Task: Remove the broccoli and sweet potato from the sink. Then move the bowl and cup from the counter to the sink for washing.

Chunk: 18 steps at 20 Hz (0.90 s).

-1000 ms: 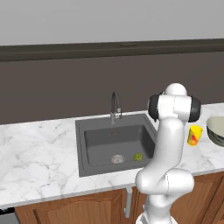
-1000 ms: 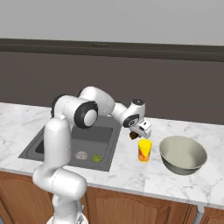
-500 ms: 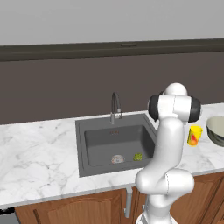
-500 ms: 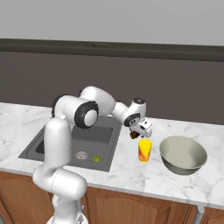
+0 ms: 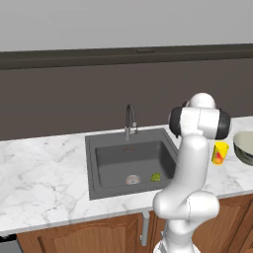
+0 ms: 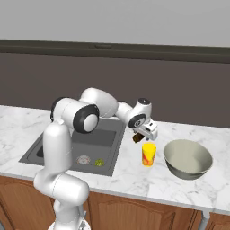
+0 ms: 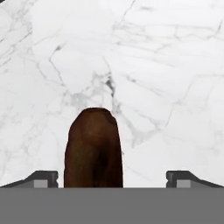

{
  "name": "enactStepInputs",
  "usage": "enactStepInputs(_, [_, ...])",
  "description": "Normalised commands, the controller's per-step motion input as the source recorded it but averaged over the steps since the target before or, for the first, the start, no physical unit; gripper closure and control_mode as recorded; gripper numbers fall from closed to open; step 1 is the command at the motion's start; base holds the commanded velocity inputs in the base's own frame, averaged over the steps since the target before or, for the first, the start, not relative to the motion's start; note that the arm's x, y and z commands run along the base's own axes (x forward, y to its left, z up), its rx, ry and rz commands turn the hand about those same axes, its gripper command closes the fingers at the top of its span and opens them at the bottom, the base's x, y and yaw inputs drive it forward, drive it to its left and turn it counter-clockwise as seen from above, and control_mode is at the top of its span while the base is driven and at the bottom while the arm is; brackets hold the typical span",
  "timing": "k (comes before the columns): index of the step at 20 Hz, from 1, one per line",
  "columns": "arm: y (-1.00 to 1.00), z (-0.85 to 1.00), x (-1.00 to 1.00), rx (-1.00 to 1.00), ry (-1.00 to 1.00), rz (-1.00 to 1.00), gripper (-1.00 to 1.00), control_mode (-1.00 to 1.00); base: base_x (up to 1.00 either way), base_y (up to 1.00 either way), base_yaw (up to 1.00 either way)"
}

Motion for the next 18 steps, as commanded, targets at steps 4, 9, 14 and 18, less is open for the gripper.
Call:
enactStepInputs(4, [0.06,0.26,-0.26,0.00,0.00,0.00,-1.00,-1.00,0.00,0.00,0.00])
enactStepInputs(9, [0.23,0.24,-0.15,-0.02,0.00,0.00,-1.00,-1.00,0.00,0.00,0.00])
enactStepInputs(14, [0.26,0.22,-0.16,-0.04,0.00,0.00,-1.00,-1.00,0.00,0.00,0.00])
enactStepInputs(18, [0.21,0.18,-0.23,-0.02,0.00,0.00,-1.00,-1.00,0.00,0.00,0.00])
